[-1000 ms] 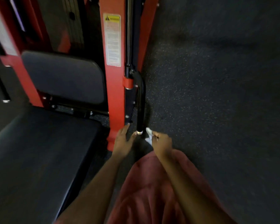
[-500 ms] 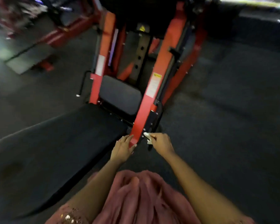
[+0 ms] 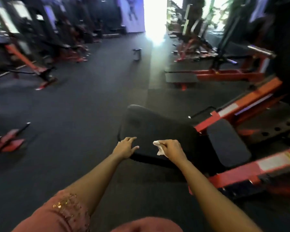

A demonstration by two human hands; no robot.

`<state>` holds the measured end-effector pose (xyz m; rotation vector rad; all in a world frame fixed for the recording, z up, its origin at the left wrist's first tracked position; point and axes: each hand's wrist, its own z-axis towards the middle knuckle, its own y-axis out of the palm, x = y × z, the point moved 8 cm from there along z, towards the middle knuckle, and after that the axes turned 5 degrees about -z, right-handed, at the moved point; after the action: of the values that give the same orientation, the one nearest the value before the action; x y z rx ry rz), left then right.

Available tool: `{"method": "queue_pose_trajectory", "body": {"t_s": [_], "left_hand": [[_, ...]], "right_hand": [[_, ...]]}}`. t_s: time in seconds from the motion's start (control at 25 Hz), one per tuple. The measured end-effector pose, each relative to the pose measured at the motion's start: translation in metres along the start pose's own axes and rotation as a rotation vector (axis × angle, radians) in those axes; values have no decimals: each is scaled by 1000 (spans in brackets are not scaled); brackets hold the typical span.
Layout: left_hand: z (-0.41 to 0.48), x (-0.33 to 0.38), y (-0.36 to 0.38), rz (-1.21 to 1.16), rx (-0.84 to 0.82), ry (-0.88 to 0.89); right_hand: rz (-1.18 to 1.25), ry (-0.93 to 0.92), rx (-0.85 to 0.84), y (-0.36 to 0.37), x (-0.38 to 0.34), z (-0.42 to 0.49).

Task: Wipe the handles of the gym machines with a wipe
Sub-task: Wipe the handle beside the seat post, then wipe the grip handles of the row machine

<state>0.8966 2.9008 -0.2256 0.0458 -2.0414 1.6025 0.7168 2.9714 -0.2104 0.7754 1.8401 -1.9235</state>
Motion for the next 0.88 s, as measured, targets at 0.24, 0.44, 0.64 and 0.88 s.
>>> {"method": "queue_pose_trajectory", "body": {"t_s": [0.24, 0.44, 0.64, 0.88], "left_hand": [[-59, -188, -137, 4, 235, -355], [-105, -353, -244, -22, 391, -559], [-114, -481, -331, -14, 438, -621], [-54, -580, -410, -24, 438, -609]], "right_hand": [[-134, -410, -227, 105, -212, 90], [-290, -710, -263, 201, -403, 150], [-266, -811, -224, 259, -544, 197], [-245, -839, -174, 307, -646, 281]]}}
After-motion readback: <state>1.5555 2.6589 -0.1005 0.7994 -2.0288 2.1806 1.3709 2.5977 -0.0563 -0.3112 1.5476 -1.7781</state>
